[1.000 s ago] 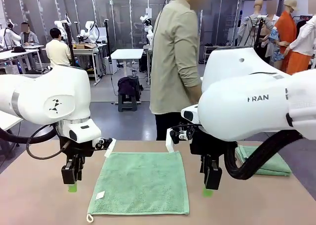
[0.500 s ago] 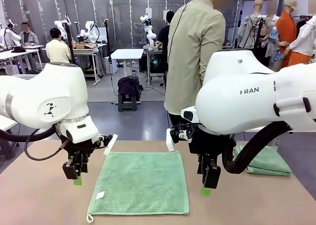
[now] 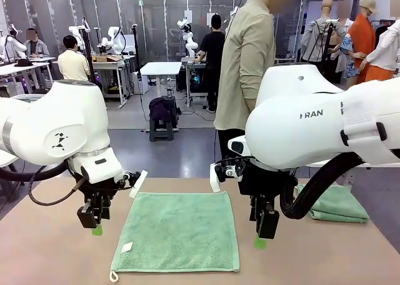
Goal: Fold the towels and place them in the basket.
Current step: When a person lays out a Towel with hook on the table, fold it in half twice.
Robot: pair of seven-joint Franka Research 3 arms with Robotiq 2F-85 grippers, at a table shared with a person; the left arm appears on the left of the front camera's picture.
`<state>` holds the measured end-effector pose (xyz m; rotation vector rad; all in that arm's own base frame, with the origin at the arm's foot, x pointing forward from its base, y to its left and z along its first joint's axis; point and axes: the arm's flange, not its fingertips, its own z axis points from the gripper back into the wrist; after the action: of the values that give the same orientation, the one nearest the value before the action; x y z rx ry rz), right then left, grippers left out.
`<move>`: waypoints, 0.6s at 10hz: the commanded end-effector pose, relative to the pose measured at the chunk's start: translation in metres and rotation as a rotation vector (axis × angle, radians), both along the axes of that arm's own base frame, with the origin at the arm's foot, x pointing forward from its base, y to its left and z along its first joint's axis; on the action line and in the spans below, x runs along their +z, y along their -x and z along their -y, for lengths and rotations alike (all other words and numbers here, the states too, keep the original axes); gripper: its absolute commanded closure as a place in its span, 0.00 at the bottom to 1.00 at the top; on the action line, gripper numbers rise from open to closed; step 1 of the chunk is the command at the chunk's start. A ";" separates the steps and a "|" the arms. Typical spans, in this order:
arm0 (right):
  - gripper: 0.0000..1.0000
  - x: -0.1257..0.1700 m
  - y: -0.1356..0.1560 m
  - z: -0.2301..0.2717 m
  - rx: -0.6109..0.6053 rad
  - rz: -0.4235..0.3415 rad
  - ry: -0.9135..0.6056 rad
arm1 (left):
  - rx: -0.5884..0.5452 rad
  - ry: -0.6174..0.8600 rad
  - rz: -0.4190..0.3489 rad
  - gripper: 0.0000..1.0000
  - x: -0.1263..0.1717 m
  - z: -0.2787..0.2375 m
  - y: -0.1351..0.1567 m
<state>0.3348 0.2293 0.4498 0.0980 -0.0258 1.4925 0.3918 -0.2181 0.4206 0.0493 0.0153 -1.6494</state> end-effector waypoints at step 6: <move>0.16 -0.019 0.000 -0.014 0.077 0.023 0.041 | 0.013 -0.030 0.081 0.44 -0.023 0.016 0.016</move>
<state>0.3301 0.2421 0.4382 0.0767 0.0021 1.5356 0.3832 -0.2313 0.4096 0.0813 0.0030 -1.6396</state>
